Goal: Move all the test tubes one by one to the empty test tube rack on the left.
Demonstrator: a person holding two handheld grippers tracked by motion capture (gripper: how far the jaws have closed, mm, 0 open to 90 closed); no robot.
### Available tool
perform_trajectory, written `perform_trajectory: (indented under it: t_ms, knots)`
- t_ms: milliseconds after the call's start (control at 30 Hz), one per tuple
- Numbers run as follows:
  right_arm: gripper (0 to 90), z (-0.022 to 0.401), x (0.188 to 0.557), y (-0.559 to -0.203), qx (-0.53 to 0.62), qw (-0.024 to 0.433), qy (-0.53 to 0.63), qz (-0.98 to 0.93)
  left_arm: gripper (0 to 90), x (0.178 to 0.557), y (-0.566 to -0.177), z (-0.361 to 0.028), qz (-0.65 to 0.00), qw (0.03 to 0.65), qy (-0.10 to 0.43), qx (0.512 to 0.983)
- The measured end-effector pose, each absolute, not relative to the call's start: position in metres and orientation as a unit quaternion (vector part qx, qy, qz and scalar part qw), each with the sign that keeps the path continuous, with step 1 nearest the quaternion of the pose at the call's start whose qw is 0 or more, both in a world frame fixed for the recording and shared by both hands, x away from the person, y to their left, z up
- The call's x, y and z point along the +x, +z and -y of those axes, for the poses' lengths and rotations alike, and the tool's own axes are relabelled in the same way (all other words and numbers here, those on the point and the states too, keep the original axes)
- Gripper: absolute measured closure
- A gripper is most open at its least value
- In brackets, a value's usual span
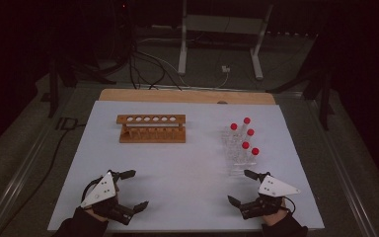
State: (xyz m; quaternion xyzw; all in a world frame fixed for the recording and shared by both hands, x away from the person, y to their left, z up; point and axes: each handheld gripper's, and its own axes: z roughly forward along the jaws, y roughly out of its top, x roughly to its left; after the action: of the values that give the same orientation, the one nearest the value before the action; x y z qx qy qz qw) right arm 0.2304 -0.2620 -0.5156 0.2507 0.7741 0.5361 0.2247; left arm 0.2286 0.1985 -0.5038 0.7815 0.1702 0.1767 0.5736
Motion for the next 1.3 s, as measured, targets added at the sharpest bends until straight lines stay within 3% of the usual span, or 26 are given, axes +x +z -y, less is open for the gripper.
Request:
perform_trajectory:
  t_ms: [600, 800, 967, 1300]
  knots:
    - [0.0, 0.251, 0.229, -0.508, 0.266, 0.228, 0.508, -0.787, 0.1, 0.229, -0.504, -0.199, -0.178, 0.573, 0.185, 0.778]
    - [0.0, 0.243, 0.23, -0.507, 0.264, 0.186, 0.489, -0.81, 0.1, 0.23, -0.504, -0.199, -0.178, 0.573, 0.183, 0.778]
    - [0.0, 0.238, 0.228, -0.502, 0.259, 0.181, 0.493, -0.811, 0.1, 0.231, -0.504, -0.199, -0.18, 0.575, 0.182, 0.777]
    - [1.0, 0.234, 0.22, -0.47, 0.24, 0.207, 0.525, -0.79, 0.2, 0.23, -0.504, -0.2, -0.179, 0.577, 0.183, 0.776]
